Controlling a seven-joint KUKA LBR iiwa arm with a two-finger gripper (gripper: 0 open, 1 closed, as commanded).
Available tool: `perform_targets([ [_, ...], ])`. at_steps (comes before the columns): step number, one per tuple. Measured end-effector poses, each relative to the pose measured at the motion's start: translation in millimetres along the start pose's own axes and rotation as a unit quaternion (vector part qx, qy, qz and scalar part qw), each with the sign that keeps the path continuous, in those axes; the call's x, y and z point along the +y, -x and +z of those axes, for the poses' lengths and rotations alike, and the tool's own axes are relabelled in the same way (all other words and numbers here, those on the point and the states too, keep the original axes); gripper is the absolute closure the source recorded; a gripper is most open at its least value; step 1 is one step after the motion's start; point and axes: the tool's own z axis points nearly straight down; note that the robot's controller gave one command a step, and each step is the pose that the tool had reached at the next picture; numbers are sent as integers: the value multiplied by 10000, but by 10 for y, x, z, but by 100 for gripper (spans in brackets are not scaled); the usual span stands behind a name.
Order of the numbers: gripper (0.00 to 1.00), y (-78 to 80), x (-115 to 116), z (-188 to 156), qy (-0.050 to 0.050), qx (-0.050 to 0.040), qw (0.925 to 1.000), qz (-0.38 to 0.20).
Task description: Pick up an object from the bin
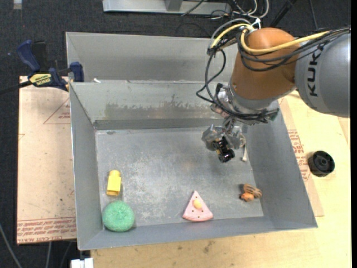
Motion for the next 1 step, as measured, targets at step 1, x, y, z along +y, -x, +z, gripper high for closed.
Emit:
perform_targets([
  [1, 100, 1, 2, -36, 10, 4, 10000, 5],
])
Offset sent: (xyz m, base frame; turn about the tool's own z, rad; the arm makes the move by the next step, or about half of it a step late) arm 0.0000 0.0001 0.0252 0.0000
